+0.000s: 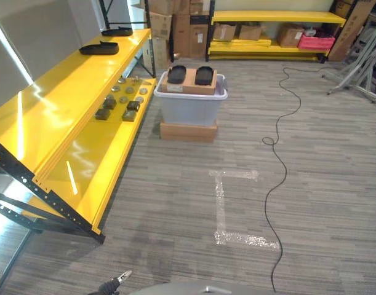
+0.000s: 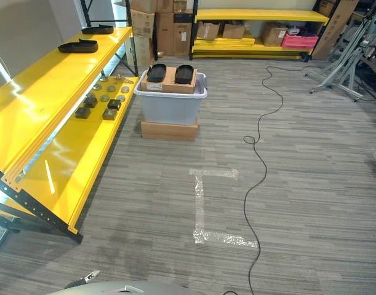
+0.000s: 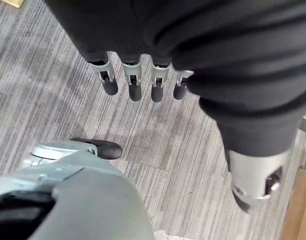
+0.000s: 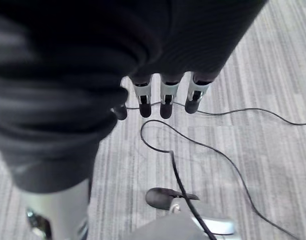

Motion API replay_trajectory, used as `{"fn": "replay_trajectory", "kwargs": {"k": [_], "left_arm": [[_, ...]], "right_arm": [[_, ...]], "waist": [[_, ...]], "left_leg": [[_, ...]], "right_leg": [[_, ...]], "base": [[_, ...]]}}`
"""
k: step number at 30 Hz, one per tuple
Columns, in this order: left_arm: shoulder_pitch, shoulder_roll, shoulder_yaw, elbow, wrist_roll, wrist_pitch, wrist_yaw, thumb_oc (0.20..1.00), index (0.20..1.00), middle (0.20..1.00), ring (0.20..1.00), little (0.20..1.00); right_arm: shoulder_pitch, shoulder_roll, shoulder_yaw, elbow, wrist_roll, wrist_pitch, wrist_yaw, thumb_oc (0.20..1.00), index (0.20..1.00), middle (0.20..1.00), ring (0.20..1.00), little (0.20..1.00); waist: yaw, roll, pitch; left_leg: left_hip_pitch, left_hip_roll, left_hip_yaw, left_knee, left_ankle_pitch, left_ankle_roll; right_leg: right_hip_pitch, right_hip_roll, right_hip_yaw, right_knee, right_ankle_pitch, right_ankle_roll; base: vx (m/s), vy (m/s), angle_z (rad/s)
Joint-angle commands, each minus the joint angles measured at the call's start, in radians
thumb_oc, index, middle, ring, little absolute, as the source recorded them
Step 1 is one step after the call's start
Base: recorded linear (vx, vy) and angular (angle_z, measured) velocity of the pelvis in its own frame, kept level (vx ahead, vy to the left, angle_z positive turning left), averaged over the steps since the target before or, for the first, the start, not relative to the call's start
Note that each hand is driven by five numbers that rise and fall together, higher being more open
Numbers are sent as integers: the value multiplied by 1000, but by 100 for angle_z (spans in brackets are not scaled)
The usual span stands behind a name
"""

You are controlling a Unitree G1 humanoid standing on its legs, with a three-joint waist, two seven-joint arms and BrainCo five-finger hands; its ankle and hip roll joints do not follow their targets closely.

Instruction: Move parts from the plastic box to the shelf.

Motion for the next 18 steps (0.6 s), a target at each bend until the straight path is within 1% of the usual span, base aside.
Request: {"fn": "replay_trajectory", "kwargs": {"k": [1,3,4,5,6,8,9,10,11,12,13,14,15,16,18], "left_arm": [[-74,-26,26,35,-121,-37,-56,1000,1000,1000,1000,1000],[-87,-14,32,-1,-155,-59,-82,1000,1000,1000,1000,1000],[-99,-3,39,-54,-174,-79,-84,1000,1000,1000,1000,1000],[-107,10,48,-115,-194,-66,-82,1000,1000,1000,1000,1000],[-114,22,61,-180,-219,-75,-83,1000,1000,1000,1000,1000],[-118,49,75,-372,-232,-64,-45,1000,1000,1000,1000,1000],[-116,71,82,-520,-236,-68,-20,1000,1000,1000,1000,1000],[-117,87,92,-627,-246,-66,-5,1000,1000,1000,1000,1000],[-116,100,105,-713,-244,-76,15,1000,1000,1000,1000,1000],[-115,133,118,-880,-223,-87,59,1000,1000,1000,1000,1000],[-116,146,129,-958,-230,-95,82,1000,1000,1000,1000,1000],[-118,164,140,-1036,-202,-124,104,1000,1000,1000,1000,1000],[-120,179,146,-1092,-195,-133,121,1000,1000,1000,1000,1000],[-122,208,184,-1247,-154,-131,186,1000,1000,1000,1000,1000],[-123,220,199,-1305,-154,-113,210,1000,1000,1000,1000,1000]], "right_arm": [[-50,-24,-2,7,76,-53,-7,1000,1000,1000,1000,1000],[-59,-38,-10,-34,125,-80,16,1000,1000,1000,1000,1000],[-62,-47,-13,-87,178,-98,24,1000,1000,1000,1000,1000],[-63,-56,-11,-155,223,-88,29,1000,1000,1000,1000,1000],[-60,-68,-9,-236,270,-93,31,1000,1000,1000,1000,1000],[-48,-96,3,-479,296,-45,-31,1000,1000,1000,1000,1000],[-35,-122,7,-659,328,-21,-69,1000,1000,1000,1000,1000],[-29,-138,-5,-775,326,-9,-92,1000,1000,1000,1000,1000],[-23,-148,-18,-858,314,-15,-101,1000,1000,1000,1000,1000],[-18,-170,-43,-1014,281,-6,-127,1000,1000,1000,1000,1000],[-17,-184,-58,-1073,261,-25,-125,1000,1000,1000,1000,1000],[-18,-207,-70,-1145,233,-43,-126,1000,1000,1000,1000,1000],[-17,-225,-82,-1195,225,-52,-130,1000,1000,1000,1000,1000],[-17,-267,-119,-1338,253,-62,-128,1000,1000,1000,1000,1000],[-15,-276,-134,-1404,273,-60,-132,1000,1000,1000,1000,1000]], "waist": [[6,-27,-6],[7,-32,-7],[9,-36,-6],[10,-40,-4],[10,-44,-3],[6,-51,2],[2,-55,6],[-1,-58,9],[-3,-58,12],[-9,-61,15],[-12,-61,17],[-15,-61,19],[-16,-60,20],[-18,-59,21],[-18,-58,22]], "left_leg": [[-7,-27,17,19,-72,7],[-4,-26,17,19,-71,9],[-5,-25,16,20,-69,10],[-7,-23,17,22,-68,10],[-10,-21,18,23,-66,10],[-13,-17,22,25,-62,9],[-16,-15,23,26,-58,8],[-16,-15,22,27,-56,7],[-15,-14,22,26,-54,6],[-14,-14,24,25,-51,6],[-14,-14,24,24,-50,6],[-11,-15,26,21,-49,6],[-11,-15,25,21,-48,5],[-7,-15,22,15,-46,4],[-6,-16,21,16,-47,2]], "right_leg": [[-28,-42,16,16,-2,86],[-25,-42,16,15,1,87],[-26,-42,16,15,5,87],[-28,-42,16,17,6,88],[-31,-43,14,18,9,88],[-36,-43,11,24,12,86],[-40,-43,8,27,14,84],[-42,-42,7,29,15,83],[-43,-42,6,31,15,82],[-44,-41,5,33,14,82],[-44,-41,6,34,13,82],[-43,-40,5,33,11,82],[-42,-40,5,33,10,82],[-39,-39,7,31,8,85],[-38,-38,8,32,6,88]], "base": [[0,0,0],[5,-21,0],[-5,-56,0],[-21,-64,0],[-28,-58,1],[-34,-50,1],[-35,-39,0],[0,0,0],[0,0,0],[0,0,0],[0,0,0],[0,0,0],[45,32,-1],[52,32,-2],[28,17,0]]}}
